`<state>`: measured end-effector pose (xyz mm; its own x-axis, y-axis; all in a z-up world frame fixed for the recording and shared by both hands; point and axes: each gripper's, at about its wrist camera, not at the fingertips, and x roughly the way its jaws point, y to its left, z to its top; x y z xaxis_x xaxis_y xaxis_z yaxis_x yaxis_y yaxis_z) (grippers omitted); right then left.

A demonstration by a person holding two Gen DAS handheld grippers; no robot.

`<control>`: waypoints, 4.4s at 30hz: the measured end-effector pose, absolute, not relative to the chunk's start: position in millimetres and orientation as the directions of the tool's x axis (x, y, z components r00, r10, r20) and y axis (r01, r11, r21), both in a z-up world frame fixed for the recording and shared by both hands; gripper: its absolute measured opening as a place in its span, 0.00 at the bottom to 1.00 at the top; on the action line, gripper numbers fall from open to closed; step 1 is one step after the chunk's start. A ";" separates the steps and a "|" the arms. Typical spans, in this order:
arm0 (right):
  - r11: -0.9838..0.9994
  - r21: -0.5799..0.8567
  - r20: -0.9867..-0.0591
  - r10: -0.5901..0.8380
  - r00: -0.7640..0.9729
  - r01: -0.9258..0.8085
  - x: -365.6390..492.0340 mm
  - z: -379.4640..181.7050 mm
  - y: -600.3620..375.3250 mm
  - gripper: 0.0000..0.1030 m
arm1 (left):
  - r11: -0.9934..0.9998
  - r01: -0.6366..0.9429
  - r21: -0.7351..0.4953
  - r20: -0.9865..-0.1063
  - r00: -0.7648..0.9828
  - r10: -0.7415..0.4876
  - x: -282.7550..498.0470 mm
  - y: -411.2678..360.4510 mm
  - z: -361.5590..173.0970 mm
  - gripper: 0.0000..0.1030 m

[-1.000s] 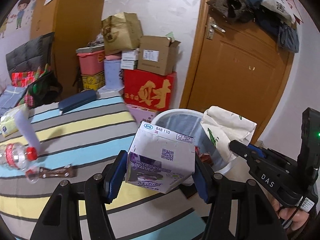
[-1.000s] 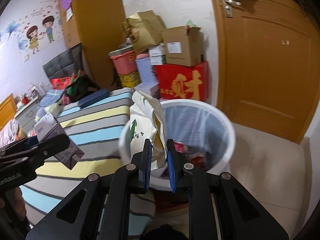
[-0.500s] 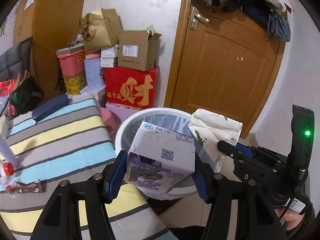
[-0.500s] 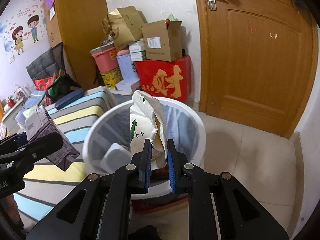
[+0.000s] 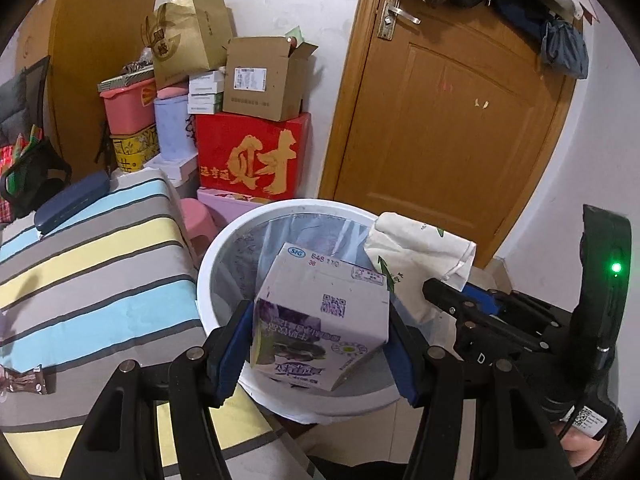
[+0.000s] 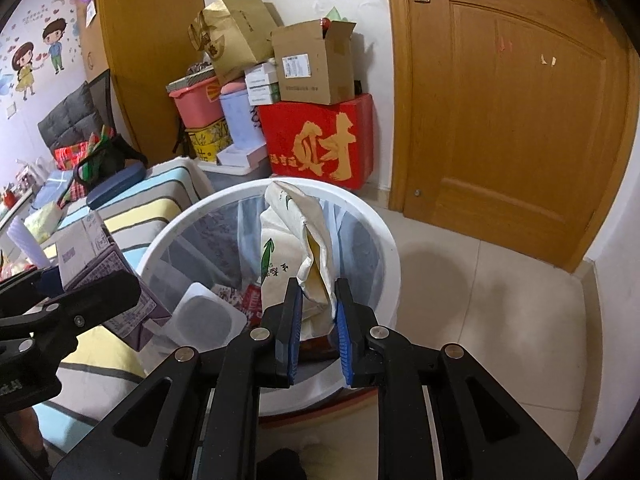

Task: Collect trash
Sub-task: 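Carry the cloth bag and milk carton over the bin and release both, then move both open tools back to the table, then grasp the brown snack wrapper with the right tool while the left tool grasps the clear plastic cup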

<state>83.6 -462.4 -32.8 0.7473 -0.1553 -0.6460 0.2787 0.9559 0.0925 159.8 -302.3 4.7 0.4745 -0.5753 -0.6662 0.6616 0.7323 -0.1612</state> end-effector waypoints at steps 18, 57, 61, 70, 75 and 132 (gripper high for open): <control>0.946 0.103 -0.627 -0.178 0.758 0.307 76.1 -26.6 -460.2 0.45 | 0.748 0.641 -0.171 -0.643 0.503 -0.578 152.9 -284.8 14.3 0.68; 0.984 0.111 -0.525 -0.060 0.849 0.138 55.6 -0.8 -366.9 0.46 | 0.879 0.449 -0.157 -0.558 0.694 -0.454 97.7 -136.8 44.3 0.68; 0.988 0.115 -0.516 -0.027 0.856 0.101 54.2 0.8 -350.9 0.55 | 0.897 0.408 -0.168 -0.555 0.714 -0.428 97.8 -111.1 45.9 0.68; 0.994 0.104 -0.527 0.035 0.849 0.023 66.4 -2.3 -316.8 0.55 | 0.942 0.289 -0.174 -0.556 0.760 -0.336 102.8 -48.3 42.7 0.68; 0.995 0.092 -0.538 0.072 0.840 -0.027 74.0 -4.6 -297.8 0.55 | 0.964 0.210 -0.165 -0.573 0.775 -0.267 106.7 -17.9 36.0 0.68; 0.938 0.058 -0.774 0.259 0.578 -0.343 184.1 -49.1 -219.7 0.22 | 0.963 0.203 -0.178 -0.716 0.644 -0.268 247.1 14.8 -38.1 0.68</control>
